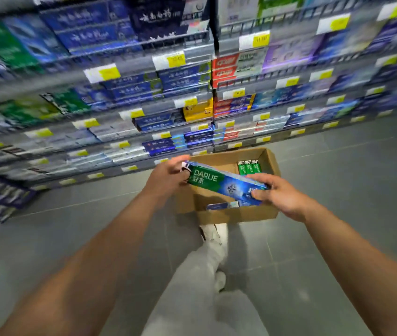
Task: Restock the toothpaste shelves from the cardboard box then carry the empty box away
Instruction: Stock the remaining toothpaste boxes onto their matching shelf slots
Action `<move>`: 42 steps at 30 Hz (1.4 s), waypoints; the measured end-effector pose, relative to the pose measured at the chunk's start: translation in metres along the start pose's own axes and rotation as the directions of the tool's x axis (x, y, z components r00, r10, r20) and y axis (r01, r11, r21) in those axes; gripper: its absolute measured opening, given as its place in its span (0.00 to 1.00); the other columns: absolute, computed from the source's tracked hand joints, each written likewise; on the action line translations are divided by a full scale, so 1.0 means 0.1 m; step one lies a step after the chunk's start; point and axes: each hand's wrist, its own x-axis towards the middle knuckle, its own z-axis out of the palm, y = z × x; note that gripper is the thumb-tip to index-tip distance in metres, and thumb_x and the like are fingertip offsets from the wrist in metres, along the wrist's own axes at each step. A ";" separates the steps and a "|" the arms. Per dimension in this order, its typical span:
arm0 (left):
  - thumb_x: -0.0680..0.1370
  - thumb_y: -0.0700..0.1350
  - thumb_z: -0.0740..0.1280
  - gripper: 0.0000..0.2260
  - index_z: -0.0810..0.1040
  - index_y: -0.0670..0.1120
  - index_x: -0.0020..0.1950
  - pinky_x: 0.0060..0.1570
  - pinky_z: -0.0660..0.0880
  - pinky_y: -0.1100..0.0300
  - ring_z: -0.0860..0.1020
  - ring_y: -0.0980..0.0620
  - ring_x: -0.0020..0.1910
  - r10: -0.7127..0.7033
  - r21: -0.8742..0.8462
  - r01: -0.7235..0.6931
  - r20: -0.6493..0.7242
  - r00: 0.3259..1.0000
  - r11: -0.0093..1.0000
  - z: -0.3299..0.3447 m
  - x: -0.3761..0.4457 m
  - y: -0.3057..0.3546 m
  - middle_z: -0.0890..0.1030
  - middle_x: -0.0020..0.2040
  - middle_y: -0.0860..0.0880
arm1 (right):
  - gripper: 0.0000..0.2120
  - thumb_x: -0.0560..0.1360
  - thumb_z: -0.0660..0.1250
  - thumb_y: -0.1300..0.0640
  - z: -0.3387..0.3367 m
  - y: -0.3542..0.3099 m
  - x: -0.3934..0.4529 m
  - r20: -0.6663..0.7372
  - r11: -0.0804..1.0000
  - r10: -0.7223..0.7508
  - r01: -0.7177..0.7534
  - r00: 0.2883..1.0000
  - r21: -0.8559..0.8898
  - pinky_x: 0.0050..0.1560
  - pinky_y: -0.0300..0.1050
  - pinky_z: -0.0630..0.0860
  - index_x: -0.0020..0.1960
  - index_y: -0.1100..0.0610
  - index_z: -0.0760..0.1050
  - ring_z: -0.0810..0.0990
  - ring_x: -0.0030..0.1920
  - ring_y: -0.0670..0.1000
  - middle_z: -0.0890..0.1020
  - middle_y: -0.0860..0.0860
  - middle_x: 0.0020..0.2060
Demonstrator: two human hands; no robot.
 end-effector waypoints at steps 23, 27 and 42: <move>0.78 0.39 0.68 0.16 0.77 0.51 0.64 0.44 0.82 0.54 0.85 0.44 0.44 0.244 -0.188 -0.329 -0.368 0.897 0.926 -2.53 -2.42 0.51 0.86 0.45 0.48 | 0.16 0.77 0.69 0.59 2.83 -1.58 -1.32 -0.222 0.809 -0.587 0.557 0.779 -0.186 0.47 0.47 0.81 0.64 0.52 0.74 0.82 0.47 0.50 0.80 0.54 0.55; 0.77 0.40 0.70 0.14 0.80 0.57 0.56 0.38 0.81 0.56 0.84 0.42 0.48 0.328 -0.125 -0.404 -0.395 0.858 0.906 -3.22 -2.53 0.70 0.83 0.55 0.42 | 0.17 0.78 0.68 0.59 3.45 -1.99 -1.27 -0.231 0.785 -0.619 0.583 0.751 -0.209 0.52 0.53 0.80 0.65 0.53 0.73 0.82 0.51 0.54 0.80 0.53 0.56; 0.79 0.42 0.68 0.19 0.74 0.55 0.69 0.42 0.82 0.58 0.71 0.53 0.68 0.581 0.121 -0.583 -0.371 0.724 0.804 -4.50 -2.10 1.74 0.69 0.73 0.48 | 0.18 0.77 0.69 0.56 4.17 -3.45 -0.68 -0.320 0.693 -0.721 0.647 0.615 -0.318 0.54 0.49 0.71 0.66 0.49 0.74 0.73 0.60 0.48 0.76 0.51 0.61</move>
